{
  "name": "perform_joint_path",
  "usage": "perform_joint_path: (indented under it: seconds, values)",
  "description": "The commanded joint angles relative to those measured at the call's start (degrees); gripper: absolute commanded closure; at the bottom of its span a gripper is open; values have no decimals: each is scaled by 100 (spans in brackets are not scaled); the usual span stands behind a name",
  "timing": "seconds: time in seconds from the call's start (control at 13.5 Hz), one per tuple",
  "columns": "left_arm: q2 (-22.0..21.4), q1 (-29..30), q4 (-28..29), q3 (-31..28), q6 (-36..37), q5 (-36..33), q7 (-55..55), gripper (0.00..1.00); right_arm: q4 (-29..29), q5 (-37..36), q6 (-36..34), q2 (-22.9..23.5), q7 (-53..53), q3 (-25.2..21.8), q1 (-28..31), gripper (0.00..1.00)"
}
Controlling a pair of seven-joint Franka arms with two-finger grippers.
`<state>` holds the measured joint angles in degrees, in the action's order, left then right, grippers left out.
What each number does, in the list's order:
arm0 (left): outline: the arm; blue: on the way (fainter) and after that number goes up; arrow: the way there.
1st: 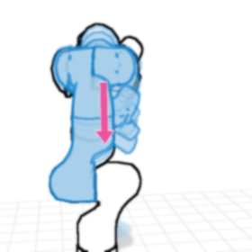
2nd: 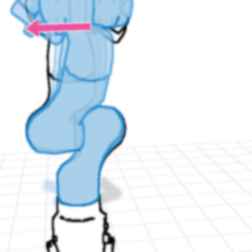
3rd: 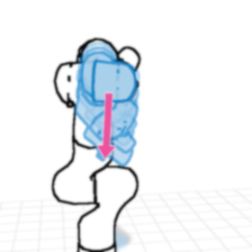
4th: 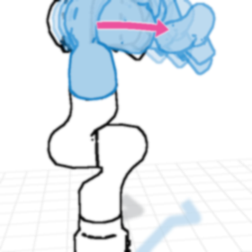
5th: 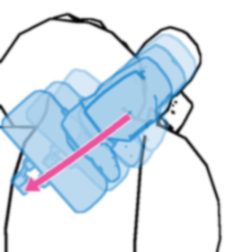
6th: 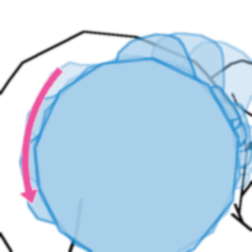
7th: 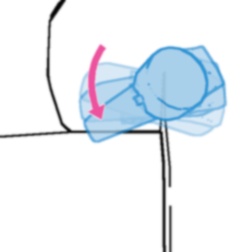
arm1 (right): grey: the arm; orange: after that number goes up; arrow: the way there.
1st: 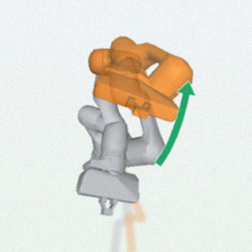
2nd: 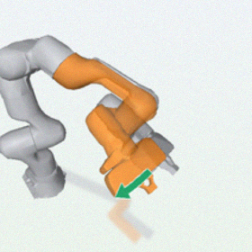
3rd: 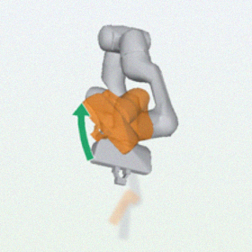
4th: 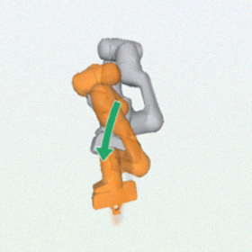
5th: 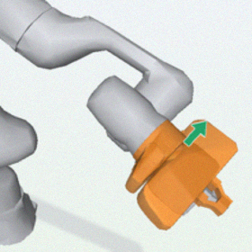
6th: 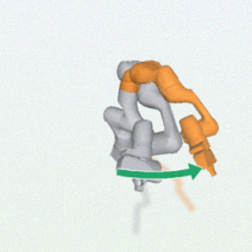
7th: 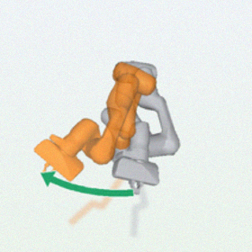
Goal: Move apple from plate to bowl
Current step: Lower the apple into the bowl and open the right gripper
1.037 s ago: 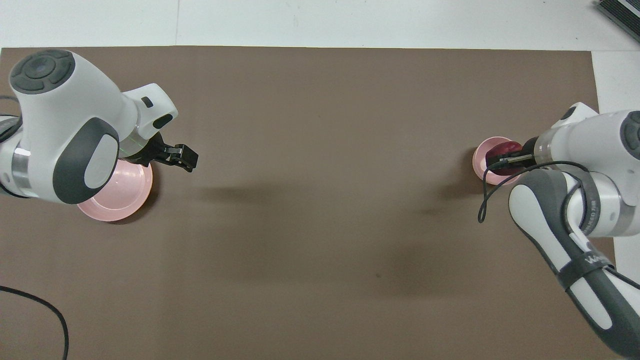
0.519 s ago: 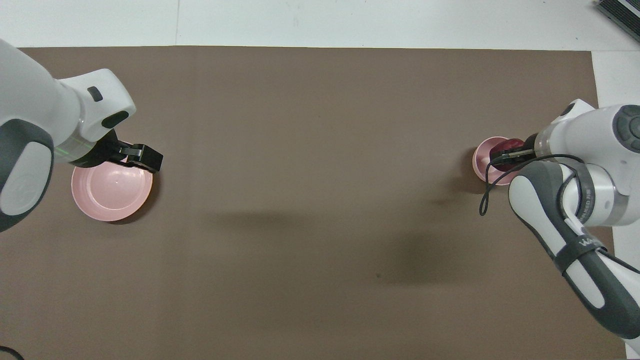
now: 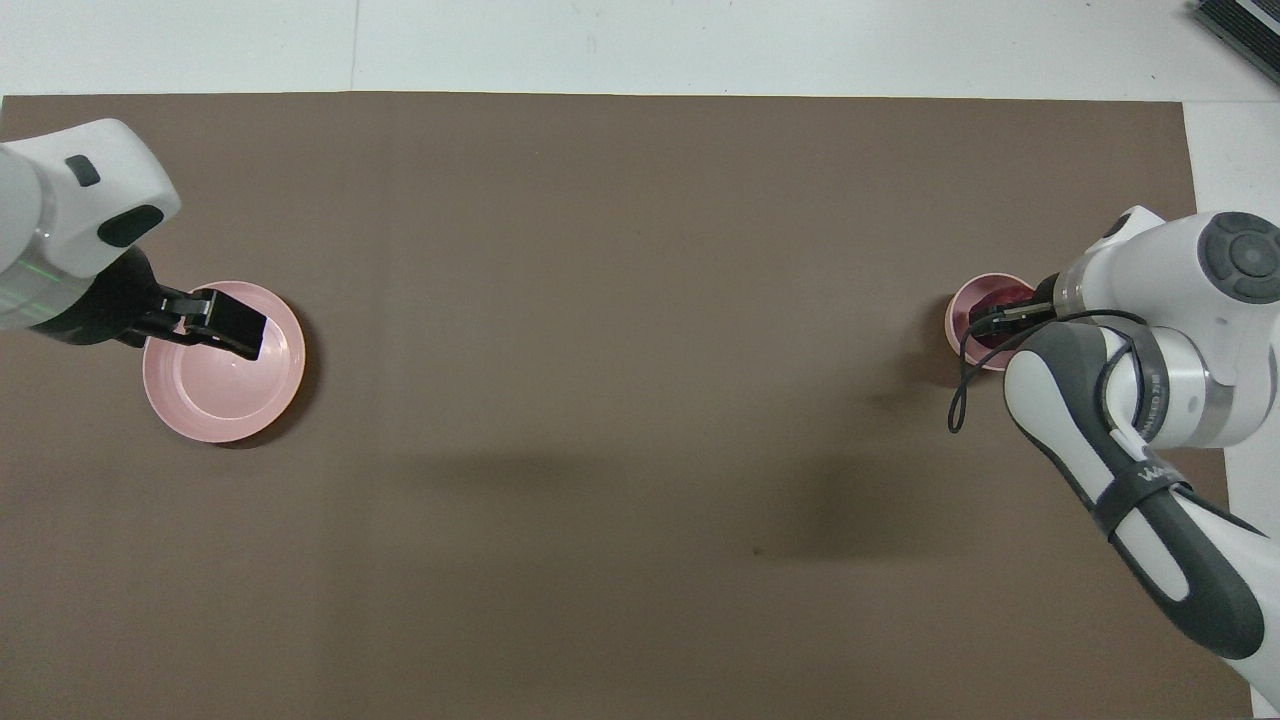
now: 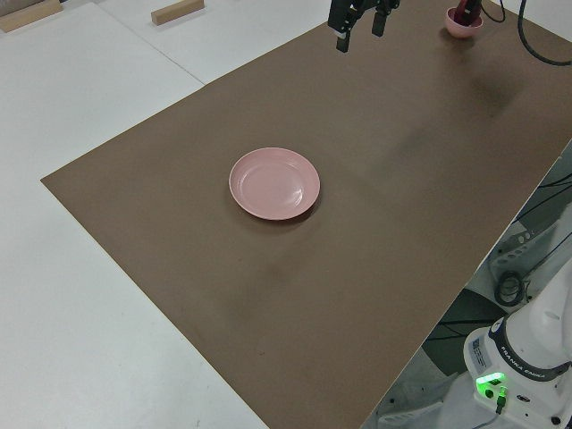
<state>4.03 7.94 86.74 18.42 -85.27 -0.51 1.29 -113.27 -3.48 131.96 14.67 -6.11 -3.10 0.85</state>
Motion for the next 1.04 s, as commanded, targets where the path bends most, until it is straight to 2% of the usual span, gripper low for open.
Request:
perform_joint_path:
  seconds: [0.0, 0.15, 0.3, 0.67, 0.74, 0.89, 0.96]
  values:
    - [-86, 164, -43, 30, 133, 138, -15, 0, 25, -118, 58, 27, 268, 46, 3, 72]
    - [-121, 173, -43, 21, 133, 130, -6, 0, 25, -118, 66, 80, 294, 37, 3, 25]
    - [-139, 173, -43, 21, 142, 130, 11, 0, 68, -57, 31, 80, 286, 46, 3, 1]
    - [-209, 279, -34, -5, 168, 112, -24, 0, 253, -48, -249, -174, 286, 55, -41, 0]
    - [-218, 131, -43, -293, 169, 95, -41, 0, 279, -39, -450, -358, 286, 55, -41, 0]
    - [-244, -606, -43, -1144, 160, 138, -76, 0, 481, -30, -986, -675, 286, 72, -50, 0]
    - [-297, -626, -43, -1235, 168, 138, -94, 0, 604, -13, -1232, -815, 286, 72, -58, 0]
